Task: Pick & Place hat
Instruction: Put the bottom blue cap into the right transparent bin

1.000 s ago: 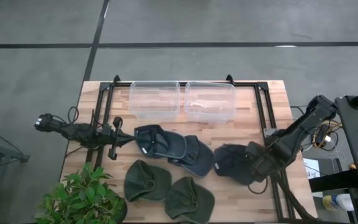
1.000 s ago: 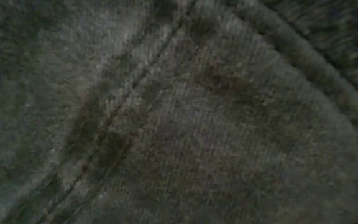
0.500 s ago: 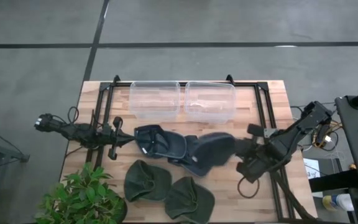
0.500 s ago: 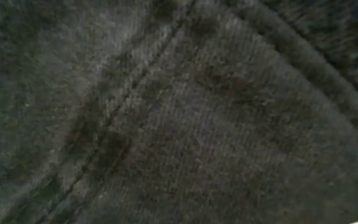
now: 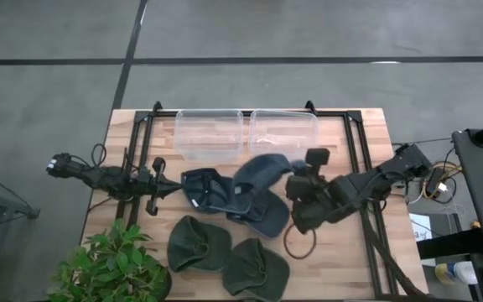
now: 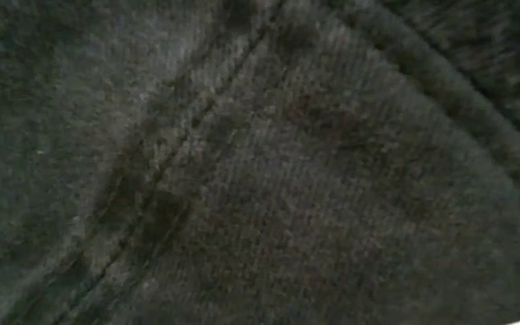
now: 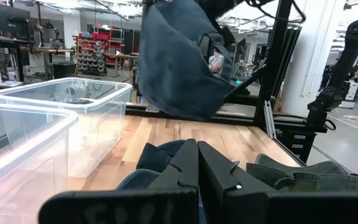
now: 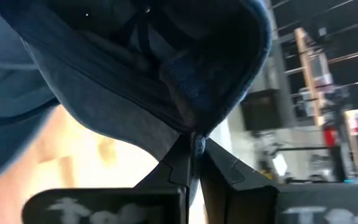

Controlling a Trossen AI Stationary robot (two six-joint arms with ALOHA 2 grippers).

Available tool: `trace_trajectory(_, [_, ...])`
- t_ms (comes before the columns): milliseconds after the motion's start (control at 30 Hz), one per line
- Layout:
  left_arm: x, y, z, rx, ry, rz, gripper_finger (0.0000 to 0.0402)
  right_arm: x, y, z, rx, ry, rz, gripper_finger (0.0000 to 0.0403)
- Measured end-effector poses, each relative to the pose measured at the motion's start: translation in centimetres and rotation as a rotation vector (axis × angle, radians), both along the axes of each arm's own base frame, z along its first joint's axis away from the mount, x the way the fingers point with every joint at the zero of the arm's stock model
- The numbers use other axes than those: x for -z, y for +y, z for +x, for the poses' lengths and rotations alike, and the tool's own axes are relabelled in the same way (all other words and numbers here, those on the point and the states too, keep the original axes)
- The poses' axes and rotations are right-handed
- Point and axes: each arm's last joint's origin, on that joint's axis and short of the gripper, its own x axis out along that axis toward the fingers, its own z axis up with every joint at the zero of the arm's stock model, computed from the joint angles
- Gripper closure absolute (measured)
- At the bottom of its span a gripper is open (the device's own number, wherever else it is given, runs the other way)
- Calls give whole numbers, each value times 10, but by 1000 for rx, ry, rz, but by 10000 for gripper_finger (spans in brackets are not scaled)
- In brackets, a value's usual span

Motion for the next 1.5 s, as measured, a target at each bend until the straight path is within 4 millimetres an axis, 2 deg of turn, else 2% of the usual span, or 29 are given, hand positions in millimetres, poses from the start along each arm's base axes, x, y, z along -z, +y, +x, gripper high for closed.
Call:
trace_trajectory(200, [0, 0, 0, 0, 0, 0, 401, -25, -36, 13, 40, 24, -76, 390])
trace_trajectory(400, [0, 0, 0, 0, 0, 0, 401, -50, -80, 15, 116, 36, -64, 390])
trace_trajectory(533, [0, 0, 0, 0, 0, 0, 401, -57, -110, 15, 155, 93, -54, 390])
trace_trajectory(767, [0, 0, 0, 0, 0, 0, 401, -47, -154, 13, 226, 198, 33, 390])
trace_trajectory(933, [0, 0, 0, 0, 0, 0, 401, -33, -176, 11, 242, 283, 92, 390])
trace_trajectory(1500, [0, 0, 0, 0, 0, 0, 401, -1, -208, 21, 112, 302, 347, 390])
